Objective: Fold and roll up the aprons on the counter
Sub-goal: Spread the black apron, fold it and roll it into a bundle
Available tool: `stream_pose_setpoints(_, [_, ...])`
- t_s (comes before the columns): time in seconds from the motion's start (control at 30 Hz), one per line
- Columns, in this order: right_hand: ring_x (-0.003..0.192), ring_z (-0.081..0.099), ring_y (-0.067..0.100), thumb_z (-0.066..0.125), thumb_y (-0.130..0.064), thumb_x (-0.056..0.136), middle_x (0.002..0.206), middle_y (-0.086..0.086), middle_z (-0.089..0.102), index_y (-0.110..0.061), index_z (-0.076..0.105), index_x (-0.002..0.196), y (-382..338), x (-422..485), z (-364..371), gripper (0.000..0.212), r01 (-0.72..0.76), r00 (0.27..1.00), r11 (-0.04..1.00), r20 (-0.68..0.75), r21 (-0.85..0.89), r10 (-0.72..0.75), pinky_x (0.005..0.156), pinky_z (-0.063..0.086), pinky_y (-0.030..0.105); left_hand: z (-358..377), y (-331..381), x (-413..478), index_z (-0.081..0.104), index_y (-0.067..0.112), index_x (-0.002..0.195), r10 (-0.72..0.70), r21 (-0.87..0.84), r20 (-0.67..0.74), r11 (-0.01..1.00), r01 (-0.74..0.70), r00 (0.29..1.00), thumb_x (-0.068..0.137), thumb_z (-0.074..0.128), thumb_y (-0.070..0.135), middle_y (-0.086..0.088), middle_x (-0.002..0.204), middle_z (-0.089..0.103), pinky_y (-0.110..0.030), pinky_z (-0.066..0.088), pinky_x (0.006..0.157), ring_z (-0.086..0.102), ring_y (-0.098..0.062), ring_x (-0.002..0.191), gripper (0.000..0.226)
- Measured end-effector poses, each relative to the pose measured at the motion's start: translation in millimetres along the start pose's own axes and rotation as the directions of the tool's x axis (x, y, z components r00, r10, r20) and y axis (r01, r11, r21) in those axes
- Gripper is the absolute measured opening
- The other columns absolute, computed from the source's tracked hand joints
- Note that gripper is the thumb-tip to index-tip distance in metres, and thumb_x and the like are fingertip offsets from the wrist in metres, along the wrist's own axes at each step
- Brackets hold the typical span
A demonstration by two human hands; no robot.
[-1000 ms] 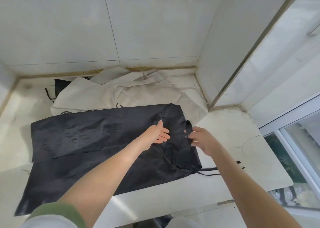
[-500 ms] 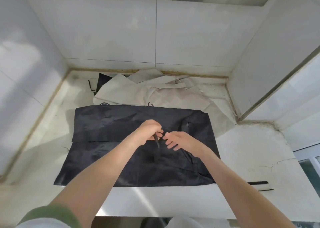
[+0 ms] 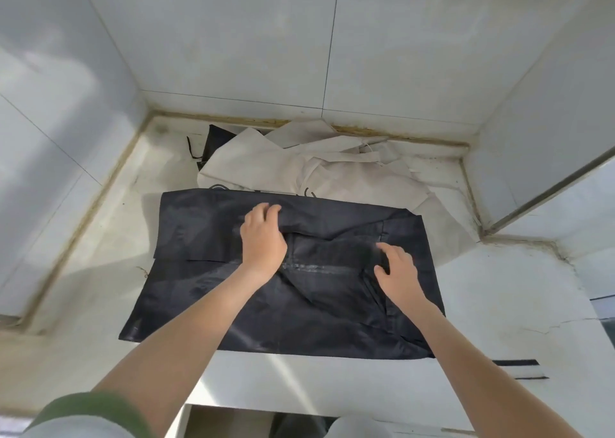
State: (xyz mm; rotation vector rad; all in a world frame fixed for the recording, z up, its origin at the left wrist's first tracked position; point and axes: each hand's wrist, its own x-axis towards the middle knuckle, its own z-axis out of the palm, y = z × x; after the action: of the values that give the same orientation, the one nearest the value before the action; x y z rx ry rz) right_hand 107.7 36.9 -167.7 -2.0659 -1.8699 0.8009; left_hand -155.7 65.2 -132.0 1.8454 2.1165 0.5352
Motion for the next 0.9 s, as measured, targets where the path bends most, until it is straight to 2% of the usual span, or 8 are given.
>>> stream_pose_setpoints(0.1, [0.143,0.021,0.026,0.045,-0.031,0.098,0.155,0.005,0.024,-0.017,0.022,0.15,14.1,-4.6,-1.6,0.059,-0.045,0.997,0.975,-0.069,-0.219,0.031,0.114,0.022,0.044,18.5,16.3,-7.0,0.048,0.006,0.137,0.354,0.029,0.083,0.934,-0.357,0.932,0.081,0.054,-0.006,-0.019,0.149,0.035,-0.046,0.024,0.111,0.033,-0.035,0.138,0.058])
stream_pose_setpoints(0.2, [0.148,0.007,0.024,0.028,-0.038,0.102,0.16,0.008,0.009,-0.013,0.005,0.153,33.5,-8.0,4.4,0.062,-0.068,0.998,0.93,-0.036,-0.36,0.059,0.118,0.012,0.041,36.1,35.1,-14.3,0.027,0.015,0.15,0.546,0.077,0.297,0.804,-0.589,0.783,0.098,0.041,0.013,-0.009,0.16,0.009,-0.04,0.002,0.119,0.007,-0.025,0.148,0.055])
stream_pose_setpoints(0.3, [0.148,-0.004,0.022,0.008,-0.047,0.1,0.161,0.006,-0.003,-0.013,-0.007,0.152,54.1,-14.2,11.7,0.063,-0.061,0.993,0.893,0.067,-0.446,0.101,0.12,0.003,0.039,53.7,45.0,-18.6,0.004,0.025,0.154,0.571,0.126,0.462,0.715,-0.688,0.679,0.104,0.028,0.038,-0.005,0.16,-0.011,-0.04,-0.011,0.117,-0.013,-0.022,0.147,0.057])
stream_pose_setpoints(0.43, [0.148,0.0,0.023,-0.036,-0.065,0.073,0.161,0.006,0.001,-0.014,-0.003,0.153,69.8,-19.6,16.2,0.1,-0.026,0.996,0.894,0.061,-0.447,0.06,0.118,0.002,0.038,77.8,35.1,-18.1,-0.014,0.027,0.15,0.448,0.245,0.633,0.657,-0.713,0.631,0.101,0.02,0.053,-0.005,0.158,-0.021,-0.042,-0.016,0.115,-0.024,-0.023,0.144,0.065])
stream_pose_setpoints(0.63, [0.139,0.035,0.03,-0.008,-0.055,0.096,0.15,0.012,0.037,-0.009,0.03,0.148,66.5,-22.4,12.7,0.079,-0.041,0.996,0.902,0.055,-0.43,0.071,0.111,0.024,0.044,90.5,17.9,-19.1,-0.022,0.025,0.144,0.411,0.282,0.64,0.66,-0.697,0.649,0.084,-0.007,0.063,-0.001,0.155,-0.022,-0.039,-0.017,0.114,-0.025,-0.021,0.142,0.072])
stream_pose_setpoints(0.7, [0.141,0.032,0.029,-0.008,-0.057,0.095,0.152,0.01,0.034,-0.012,0.029,0.149,62.4,-22.8,10.5,0.079,-0.028,0.999,0.918,0.031,-0.396,0.044,0.113,0.024,0.044,87.9,16.3,-18.1,0.007,0.02,0.152,0.472,0.245,0.595,0.665,-0.706,0.651,0.087,0.004,0.061,-0.006,0.159,-0.001,-0.043,-0.002,0.117,-0.003,-0.023,0.147,0.077])
stream_pose_setpoints(0.77, [0.139,0.032,0.03,0.013,-0.05,0.099,0.152,0.01,0.033,-0.012,0.029,0.149,52.4,-17.3,3.1,0.065,-0.071,0.998,0.944,-0.026,-0.322,0.066,0.111,0.027,0.045,82.4,14.6,-17.4,0.054,0.017,0.134,0.569,0.2,0.512,0.649,-0.734,0.643,0.093,0.027,0.049,-0.006,0.15,0.04,-0.045,0.018,0.116,0.032,-0.023,0.141,0.059])
stream_pose_setpoints(0.9, [0.127,0.041,0.037,0.058,-0.013,0.089,0.143,0.017,0.04,-0.004,0.036,0.144,38.8,13.1,-15.7,0.06,-0.049,0.986,0.965,-0.169,-0.258,0.005,0.103,0.036,0.047,63.7,28.2,-1.2,0.065,0.018,0.097,0.736,0.119,0.26,0.618,-0.777,0.625,0.085,0.045,0.013,-0.003,0.133,0.056,-0.042,0.021,0.11,0.043,-0.018,0.131,0.025])
